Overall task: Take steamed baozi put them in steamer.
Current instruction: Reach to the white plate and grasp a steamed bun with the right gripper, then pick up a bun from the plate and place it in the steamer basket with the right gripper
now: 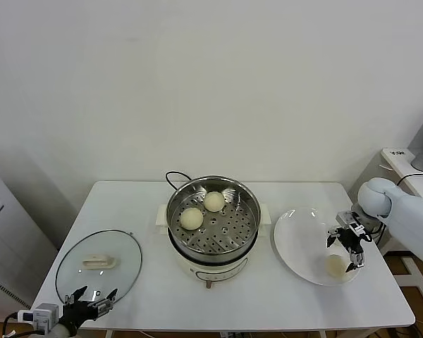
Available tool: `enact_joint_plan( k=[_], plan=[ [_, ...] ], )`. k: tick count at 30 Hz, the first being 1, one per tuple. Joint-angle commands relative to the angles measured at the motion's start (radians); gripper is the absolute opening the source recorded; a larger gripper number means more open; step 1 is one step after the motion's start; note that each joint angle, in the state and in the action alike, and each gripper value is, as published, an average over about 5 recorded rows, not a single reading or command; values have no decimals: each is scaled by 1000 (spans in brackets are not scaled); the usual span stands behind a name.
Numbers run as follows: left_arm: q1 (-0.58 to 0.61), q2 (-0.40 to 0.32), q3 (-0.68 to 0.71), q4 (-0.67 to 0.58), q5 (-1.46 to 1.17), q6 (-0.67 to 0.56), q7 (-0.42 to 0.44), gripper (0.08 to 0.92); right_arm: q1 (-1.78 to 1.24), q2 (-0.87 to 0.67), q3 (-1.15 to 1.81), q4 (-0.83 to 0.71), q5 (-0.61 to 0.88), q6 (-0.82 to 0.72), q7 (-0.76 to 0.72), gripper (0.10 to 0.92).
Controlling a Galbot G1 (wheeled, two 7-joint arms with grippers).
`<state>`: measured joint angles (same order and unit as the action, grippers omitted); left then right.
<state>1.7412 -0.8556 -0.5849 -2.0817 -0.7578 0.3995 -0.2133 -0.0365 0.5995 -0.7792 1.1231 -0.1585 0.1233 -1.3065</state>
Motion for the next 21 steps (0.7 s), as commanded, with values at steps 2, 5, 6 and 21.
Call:
enact_joint_plan(
  k=[2, 5, 6, 21],
  plan=[
    [1, 0, 1, 0, 1, -1, 0, 823, -57, 12, 44, -19, -46, -2, -1, 731],
    [3, -1, 0, 0, 1, -3, 1, 823, -62, 21, 55, -30, -43, -7, -3, 669],
    [3, -1, 0, 0, 1, -3, 1, 823, -63, 24, 57, -34, -42, -8, -4, 646],
    [4, -3, 0, 2, 1, -2, 0, 823, 153, -17, -41, 17, 94, -9, -47, 450]
  ],
)
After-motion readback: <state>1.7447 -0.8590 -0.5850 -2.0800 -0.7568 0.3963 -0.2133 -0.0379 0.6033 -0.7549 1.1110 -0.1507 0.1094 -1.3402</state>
